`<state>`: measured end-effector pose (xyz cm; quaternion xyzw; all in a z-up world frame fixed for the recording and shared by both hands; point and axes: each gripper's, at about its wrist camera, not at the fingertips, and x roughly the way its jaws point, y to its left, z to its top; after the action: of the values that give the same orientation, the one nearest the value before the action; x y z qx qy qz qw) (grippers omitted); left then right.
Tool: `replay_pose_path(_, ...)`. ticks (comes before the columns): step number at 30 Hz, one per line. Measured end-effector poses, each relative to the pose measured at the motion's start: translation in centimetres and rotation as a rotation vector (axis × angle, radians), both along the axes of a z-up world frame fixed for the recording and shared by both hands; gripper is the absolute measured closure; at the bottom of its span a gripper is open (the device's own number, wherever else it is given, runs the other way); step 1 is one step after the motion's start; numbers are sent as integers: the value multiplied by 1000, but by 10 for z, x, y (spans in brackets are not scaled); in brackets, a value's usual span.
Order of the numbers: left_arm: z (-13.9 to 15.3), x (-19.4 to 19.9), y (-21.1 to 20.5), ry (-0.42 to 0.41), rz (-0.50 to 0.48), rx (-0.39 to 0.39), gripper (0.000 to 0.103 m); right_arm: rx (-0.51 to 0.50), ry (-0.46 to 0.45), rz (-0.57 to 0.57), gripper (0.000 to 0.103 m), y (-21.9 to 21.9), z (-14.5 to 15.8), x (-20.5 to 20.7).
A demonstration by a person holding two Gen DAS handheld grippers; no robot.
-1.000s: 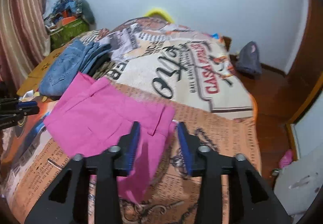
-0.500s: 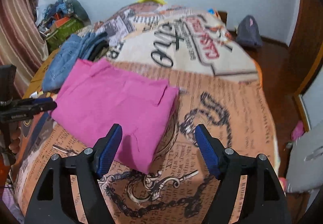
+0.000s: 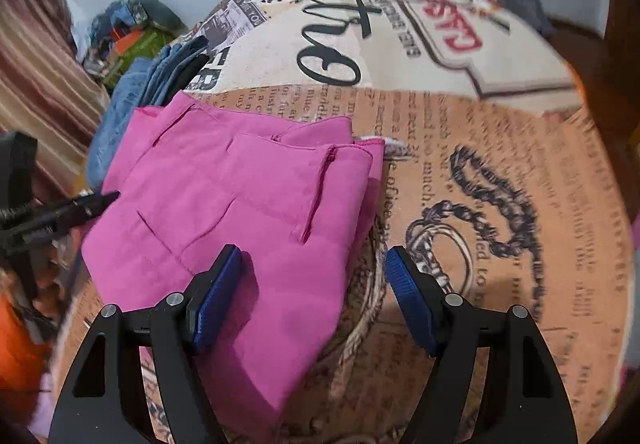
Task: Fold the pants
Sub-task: 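Grasp the pink trousers' edge with the left gripper while the right gripper pinches the folded edge, then lift the pink trousers with both grippers and carry them onto the blue jeans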
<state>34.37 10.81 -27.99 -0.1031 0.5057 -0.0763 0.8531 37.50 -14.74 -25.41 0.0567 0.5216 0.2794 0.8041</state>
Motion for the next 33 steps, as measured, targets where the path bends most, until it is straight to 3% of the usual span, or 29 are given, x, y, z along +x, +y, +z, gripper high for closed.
replay_pose_path(2,-1,4,-1,1,1,3,51,7,0,4,38,0,-1,3)
replay_pose_path(4,-3,9,-1,8,20,-11,59,4,-3,20,42,3,-1,5)
replay_pose_path(6,-3,11,-4,8,24,-12,73,8,-4,35,50,7,-2,7)
replay_pose_path(7,-3,11,-6,8,21,-9,75,12,-5,39,55,8,-2,8)
replay_pose_path(11,8,5,-17,-35,-3,73,94,-7,-38,40,73,12,4,9)
replay_pose_path(16,30,-7,-20,-85,-18,91,96,-2,-94,21,85,9,19,6)
replay_pose_path(24,74,-37,-19,-181,4,91,96,15,-192,38,87,17,66,-12)
replay_pose_path(33,128,-79,10,-295,53,105,96,15,-323,79,87,41,122,-35)
